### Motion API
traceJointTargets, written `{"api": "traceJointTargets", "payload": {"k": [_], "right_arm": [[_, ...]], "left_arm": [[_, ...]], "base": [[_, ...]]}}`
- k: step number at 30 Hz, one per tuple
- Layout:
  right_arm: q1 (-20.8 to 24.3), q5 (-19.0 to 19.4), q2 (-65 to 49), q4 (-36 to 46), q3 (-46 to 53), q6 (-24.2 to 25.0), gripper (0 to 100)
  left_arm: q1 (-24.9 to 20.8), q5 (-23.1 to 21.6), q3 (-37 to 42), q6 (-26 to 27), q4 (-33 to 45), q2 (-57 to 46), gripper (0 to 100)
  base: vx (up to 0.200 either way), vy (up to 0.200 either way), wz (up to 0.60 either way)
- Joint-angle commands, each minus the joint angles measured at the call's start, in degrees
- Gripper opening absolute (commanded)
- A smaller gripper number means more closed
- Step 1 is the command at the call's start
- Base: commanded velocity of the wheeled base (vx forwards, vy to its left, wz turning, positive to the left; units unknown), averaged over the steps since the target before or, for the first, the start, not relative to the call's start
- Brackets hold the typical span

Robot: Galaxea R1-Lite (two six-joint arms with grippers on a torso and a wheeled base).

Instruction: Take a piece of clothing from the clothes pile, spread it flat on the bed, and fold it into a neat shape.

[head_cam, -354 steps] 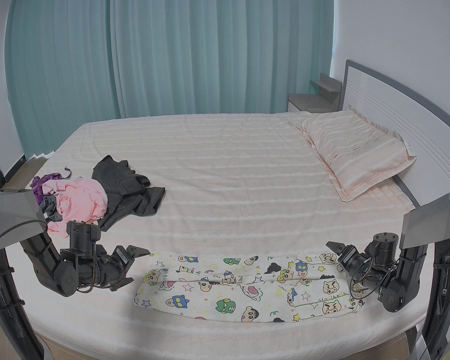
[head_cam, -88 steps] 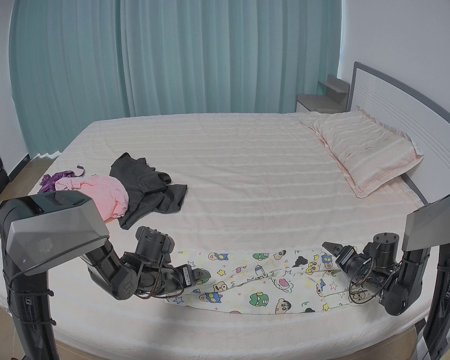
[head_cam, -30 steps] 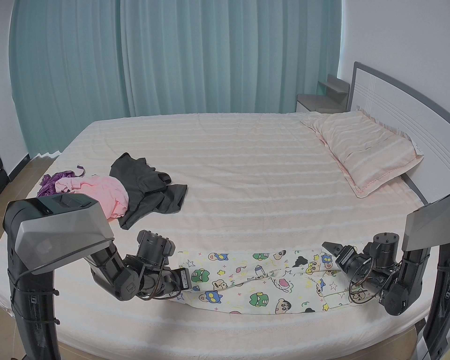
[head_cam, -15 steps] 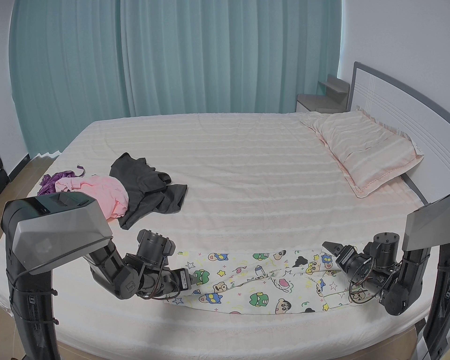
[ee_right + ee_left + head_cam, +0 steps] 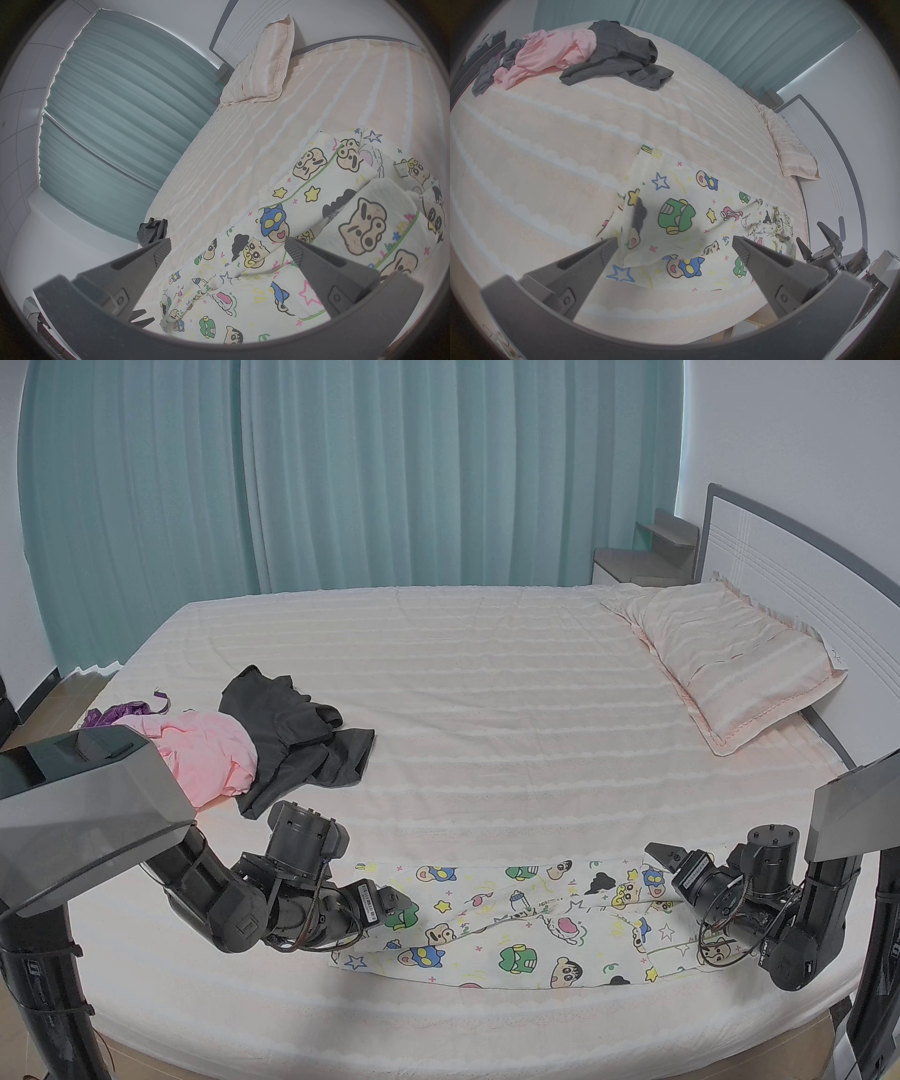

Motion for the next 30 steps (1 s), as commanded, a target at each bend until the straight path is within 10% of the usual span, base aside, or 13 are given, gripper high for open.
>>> {"api": "traceJointTargets", "payload": {"k": [1,30], "right_arm": [[0.1,-0.2,-0.2,-0.9,0.0,0.0,100],[0.0,-0.2,-0.2,-0.9,0.0,0.0,100]], "left_arm": [[-1.2,-0.1,0.1,-0.1,-0.1,0.0,100],[-3.2,4.1,-1.7,4.1,-0.5,6.4,100]], "base": [[0.0,0.0,0.0],[0.0,0.0,0.0]]}}
